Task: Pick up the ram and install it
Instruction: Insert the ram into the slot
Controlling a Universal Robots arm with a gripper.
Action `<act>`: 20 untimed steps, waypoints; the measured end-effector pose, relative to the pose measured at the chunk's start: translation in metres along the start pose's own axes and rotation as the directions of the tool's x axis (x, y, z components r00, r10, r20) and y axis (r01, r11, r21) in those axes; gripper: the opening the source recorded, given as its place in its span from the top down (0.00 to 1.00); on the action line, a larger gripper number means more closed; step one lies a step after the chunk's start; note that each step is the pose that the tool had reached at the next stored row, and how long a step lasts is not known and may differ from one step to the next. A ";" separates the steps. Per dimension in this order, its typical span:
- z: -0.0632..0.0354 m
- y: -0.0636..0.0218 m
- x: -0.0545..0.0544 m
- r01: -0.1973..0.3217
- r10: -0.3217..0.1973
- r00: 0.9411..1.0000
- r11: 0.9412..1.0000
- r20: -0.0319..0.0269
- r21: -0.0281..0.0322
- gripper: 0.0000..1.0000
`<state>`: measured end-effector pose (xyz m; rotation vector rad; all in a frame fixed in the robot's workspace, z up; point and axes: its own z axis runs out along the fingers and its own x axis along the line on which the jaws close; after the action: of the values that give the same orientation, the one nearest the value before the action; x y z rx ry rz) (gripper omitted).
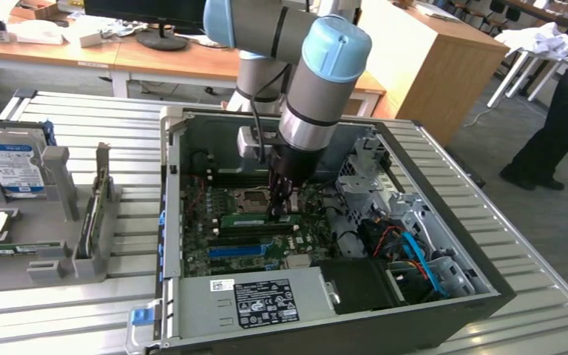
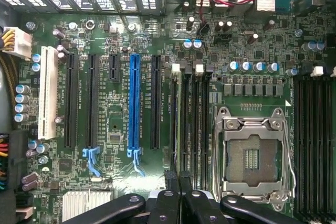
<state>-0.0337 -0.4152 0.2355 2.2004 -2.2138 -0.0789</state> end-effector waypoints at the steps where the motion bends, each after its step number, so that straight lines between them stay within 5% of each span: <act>1: 0.0000 0.0000 0.000 0.000 0.000 1.000 1.000 0.000 0.000 0.88; 20: 0.0052 0.0001 0.000 0.000 0.000 1.000 1.000 0.000 0.000 0.88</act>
<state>-0.0340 -0.4152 0.2303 2.2005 -2.2139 -0.0789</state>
